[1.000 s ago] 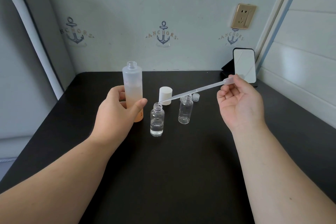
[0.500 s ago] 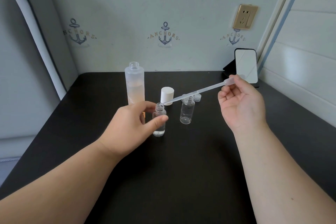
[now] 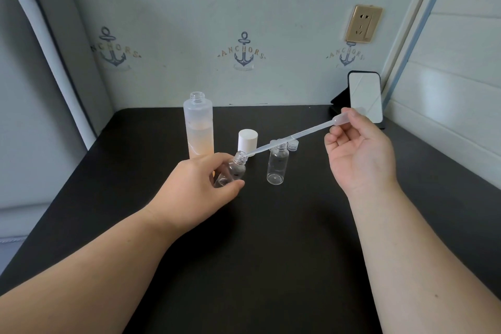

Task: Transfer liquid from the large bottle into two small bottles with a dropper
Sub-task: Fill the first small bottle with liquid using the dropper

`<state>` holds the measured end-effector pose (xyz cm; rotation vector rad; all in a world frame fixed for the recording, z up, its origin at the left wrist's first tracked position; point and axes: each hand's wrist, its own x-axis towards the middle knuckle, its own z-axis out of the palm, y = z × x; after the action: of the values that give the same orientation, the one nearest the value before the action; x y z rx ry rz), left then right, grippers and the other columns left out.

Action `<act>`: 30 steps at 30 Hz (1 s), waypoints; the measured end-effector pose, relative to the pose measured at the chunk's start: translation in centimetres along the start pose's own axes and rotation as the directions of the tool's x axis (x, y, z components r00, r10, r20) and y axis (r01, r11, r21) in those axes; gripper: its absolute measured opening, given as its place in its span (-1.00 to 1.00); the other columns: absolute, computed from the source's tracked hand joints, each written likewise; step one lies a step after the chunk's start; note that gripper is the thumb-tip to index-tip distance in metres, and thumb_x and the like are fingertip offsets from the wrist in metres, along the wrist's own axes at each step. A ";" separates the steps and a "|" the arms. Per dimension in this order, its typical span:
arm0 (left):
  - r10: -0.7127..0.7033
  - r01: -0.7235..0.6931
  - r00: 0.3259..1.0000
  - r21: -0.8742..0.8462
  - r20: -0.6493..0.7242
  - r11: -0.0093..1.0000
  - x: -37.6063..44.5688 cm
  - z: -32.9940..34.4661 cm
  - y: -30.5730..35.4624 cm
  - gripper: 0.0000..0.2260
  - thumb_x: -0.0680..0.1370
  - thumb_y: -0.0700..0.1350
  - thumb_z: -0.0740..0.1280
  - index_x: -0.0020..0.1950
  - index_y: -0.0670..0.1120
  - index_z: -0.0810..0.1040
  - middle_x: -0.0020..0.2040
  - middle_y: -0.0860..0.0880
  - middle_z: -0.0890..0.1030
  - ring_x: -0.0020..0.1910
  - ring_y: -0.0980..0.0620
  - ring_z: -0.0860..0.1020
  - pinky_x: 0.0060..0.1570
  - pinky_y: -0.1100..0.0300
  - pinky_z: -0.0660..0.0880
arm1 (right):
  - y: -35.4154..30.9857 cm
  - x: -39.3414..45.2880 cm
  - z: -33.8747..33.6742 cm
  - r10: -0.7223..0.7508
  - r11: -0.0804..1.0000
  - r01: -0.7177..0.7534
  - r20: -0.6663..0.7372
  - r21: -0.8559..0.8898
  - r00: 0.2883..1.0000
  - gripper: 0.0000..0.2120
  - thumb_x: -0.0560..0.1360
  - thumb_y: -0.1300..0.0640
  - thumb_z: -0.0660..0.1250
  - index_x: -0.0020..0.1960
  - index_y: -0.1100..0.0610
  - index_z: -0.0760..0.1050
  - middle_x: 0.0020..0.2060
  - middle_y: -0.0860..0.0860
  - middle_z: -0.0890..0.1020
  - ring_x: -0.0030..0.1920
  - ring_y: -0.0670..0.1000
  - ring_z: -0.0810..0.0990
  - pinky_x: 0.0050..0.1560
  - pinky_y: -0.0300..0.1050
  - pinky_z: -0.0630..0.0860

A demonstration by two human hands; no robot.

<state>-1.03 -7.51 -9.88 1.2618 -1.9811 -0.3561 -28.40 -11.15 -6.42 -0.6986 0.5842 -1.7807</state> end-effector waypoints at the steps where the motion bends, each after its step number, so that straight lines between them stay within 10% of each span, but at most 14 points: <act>1: 0.008 -0.008 1.000 0.001 0.000 1.000 0.0 0.0 -0.1 -0.82 0.46 0.09 0.45 0.03 0.26 0.55 -0.10 0.32 0.57 -0.18 0.18 0.52 -0.19 0.46 0.39 | 0.0 0.0 0.0 -0.004 1.000 0.004 0.002 -0.005 1.000 -0.85 0.49 0.21 0.41 -0.24 0.12 0.68 -0.29 0.03 0.62 -0.31 -0.03 0.54 -0.24 -0.21 0.50; 30: 0.025 -0.026 1.000 0.043 0.014 0.999 0.1 0.4 -0.9 -0.76 0.46 0.11 0.44 0.11 0.27 0.58 -0.12 0.21 0.57 -0.14 0.20 0.52 -0.23 0.42 0.37 | 0.4 0.0 0.0 0.015 0.996 -0.016 -0.011 -0.085 1.000 -0.85 0.51 0.26 0.40 -0.20 0.14 0.70 -0.28 0.02 0.64 -0.37 -0.07 0.51 -0.29 -0.27 0.46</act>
<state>-0.77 -8.03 -10.65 1.2631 -2.0247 -0.3115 -28.16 -11.29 -6.69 -0.7417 0.6745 -1.7539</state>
